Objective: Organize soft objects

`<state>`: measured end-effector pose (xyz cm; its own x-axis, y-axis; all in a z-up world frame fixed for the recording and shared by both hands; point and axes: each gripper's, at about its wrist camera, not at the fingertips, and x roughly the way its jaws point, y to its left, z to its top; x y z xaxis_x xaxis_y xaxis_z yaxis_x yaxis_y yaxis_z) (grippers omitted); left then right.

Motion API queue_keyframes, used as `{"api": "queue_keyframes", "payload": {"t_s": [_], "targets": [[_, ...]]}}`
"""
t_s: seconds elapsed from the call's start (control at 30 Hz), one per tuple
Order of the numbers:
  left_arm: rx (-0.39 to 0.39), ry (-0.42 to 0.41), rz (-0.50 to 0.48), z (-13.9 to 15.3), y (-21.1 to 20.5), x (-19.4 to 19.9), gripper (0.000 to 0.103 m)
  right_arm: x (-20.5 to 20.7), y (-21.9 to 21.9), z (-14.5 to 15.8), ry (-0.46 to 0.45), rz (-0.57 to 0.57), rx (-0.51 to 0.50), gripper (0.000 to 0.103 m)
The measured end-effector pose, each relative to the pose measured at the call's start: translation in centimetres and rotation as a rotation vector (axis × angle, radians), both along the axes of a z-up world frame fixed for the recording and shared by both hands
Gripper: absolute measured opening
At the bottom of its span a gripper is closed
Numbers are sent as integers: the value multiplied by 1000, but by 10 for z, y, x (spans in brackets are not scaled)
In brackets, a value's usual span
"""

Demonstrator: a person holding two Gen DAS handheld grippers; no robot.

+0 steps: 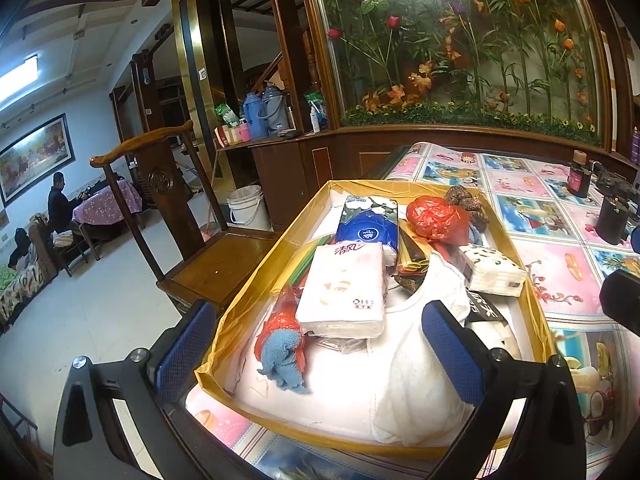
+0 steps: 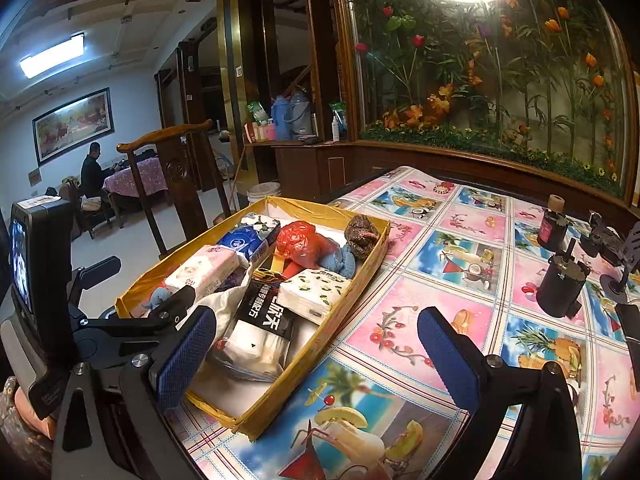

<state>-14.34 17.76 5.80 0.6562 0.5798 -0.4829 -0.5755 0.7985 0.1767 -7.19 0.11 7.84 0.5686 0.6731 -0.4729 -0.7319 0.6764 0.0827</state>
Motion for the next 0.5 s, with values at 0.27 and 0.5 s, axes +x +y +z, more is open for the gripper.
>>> {"api": "queue_keyframes", "payload": {"t_s": [0.27, 0.5], "targets": [[-15, 12, -6, -1, 2, 0, 103, 0, -1, 0, -1, -9, -3, 102], [-17, 12, -8, 0, 3, 1, 103, 0, -1, 0, 0, -13, -1, 102]]}}
